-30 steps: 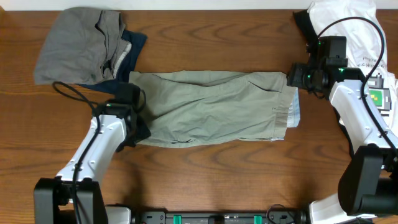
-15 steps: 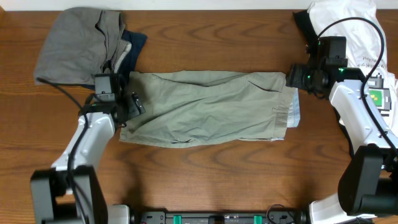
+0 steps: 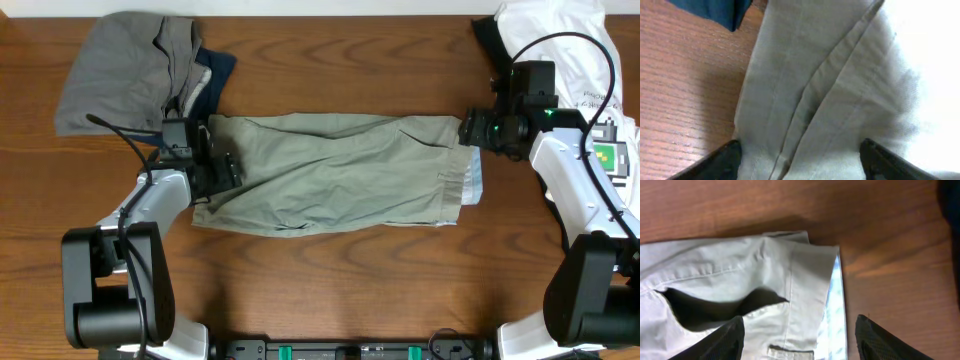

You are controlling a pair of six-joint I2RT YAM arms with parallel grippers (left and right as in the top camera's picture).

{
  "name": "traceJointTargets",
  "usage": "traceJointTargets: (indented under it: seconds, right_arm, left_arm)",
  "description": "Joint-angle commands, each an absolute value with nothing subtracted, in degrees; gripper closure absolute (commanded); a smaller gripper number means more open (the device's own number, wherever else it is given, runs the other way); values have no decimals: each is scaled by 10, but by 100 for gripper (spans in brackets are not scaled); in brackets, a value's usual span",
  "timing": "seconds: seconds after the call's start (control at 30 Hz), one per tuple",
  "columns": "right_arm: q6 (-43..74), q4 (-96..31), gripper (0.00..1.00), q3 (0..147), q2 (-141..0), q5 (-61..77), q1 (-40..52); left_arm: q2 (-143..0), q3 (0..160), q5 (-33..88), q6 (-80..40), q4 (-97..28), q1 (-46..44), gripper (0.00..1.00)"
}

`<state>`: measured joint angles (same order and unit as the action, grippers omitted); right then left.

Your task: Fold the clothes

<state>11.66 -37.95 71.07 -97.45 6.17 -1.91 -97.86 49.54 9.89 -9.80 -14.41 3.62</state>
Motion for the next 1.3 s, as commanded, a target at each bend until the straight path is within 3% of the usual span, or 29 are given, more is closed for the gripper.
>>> traceJointTargets:
  seconds: [0.0, 0.23, 0.67, 0.9, 1.27]
  right_arm:
    - [110, -382, 31, 709, -976, 62, -14]
    - [111, -390, 30, 703, -976, 65, -15]
    - [110, -375, 23, 663, -976, 122, -53]
    - [111, -324, 44, 601, -976, 125, -53]
    - [133, -205, 43, 500, -976, 125, -44]
  left_arm:
    - [-992, 496, 110, -86, -136, 37, 52]
    - [-1019, 496, 111, -86, -126, 37, 94]
    - [-1025, 496, 109, -86, -118, 37, 94]
    - [-1025, 496, 109, -86, -118, 37, 94]
    - [-1025, 496, 109, -86, -118, 37, 94]
